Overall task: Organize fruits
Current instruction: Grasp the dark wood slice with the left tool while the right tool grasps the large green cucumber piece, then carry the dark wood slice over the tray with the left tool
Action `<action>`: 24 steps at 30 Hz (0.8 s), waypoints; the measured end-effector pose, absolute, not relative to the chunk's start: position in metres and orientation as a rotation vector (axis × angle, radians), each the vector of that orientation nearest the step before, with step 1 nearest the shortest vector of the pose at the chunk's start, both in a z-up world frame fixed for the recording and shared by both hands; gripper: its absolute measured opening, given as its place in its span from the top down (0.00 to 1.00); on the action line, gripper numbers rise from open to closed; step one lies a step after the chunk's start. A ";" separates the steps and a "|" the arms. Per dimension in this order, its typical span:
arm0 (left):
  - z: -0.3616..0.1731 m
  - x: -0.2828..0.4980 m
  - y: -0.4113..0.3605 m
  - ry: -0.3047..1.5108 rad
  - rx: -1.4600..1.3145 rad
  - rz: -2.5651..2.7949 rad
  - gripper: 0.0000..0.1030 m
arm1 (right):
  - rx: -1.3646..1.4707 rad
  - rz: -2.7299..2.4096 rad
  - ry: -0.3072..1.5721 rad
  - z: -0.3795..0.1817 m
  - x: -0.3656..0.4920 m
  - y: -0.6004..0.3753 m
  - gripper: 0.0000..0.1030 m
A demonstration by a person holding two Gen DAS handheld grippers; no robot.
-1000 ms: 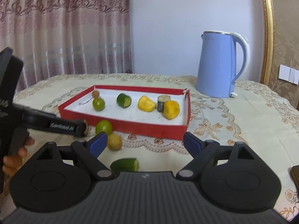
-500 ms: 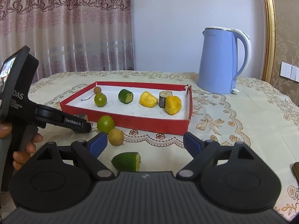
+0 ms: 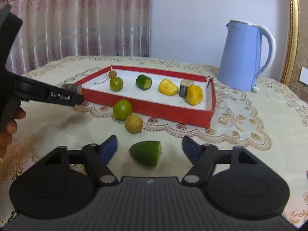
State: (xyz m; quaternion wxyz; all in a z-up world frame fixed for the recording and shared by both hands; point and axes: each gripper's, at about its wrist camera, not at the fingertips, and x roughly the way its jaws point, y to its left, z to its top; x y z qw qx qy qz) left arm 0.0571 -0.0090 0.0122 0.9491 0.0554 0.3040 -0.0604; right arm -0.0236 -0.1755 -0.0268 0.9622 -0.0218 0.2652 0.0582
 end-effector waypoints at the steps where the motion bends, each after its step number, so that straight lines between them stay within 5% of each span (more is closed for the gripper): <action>1: 0.012 0.057 -0.009 0.619 0.113 -0.123 0.63 | -0.046 0.119 0.547 -0.029 -0.022 -0.175 0.41; 17: 0.007 0.061 -0.002 0.638 0.117 -0.118 0.64 | -0.072 0.125 0.617 -0.041 -0.003 -0.167 0.50; 19: 0.003 0.062 0.003 0.653 0.093 -0.157 0.61 | -0.080 0.125 0.616 -0.041 -0.003 -0.166 0.50; 21: 0.000 0.065 0.005 0.664 0.086 -0.166 0.45 | -0.079 0.126 0.615 -0.041 -0.003 -0.166 0.50; 24: -0.005 0.072 0.000 0.665 0.095 -0.166 0.34 | -0.076 0.125 0.610 -0.041 -0.003 -0.167 0.50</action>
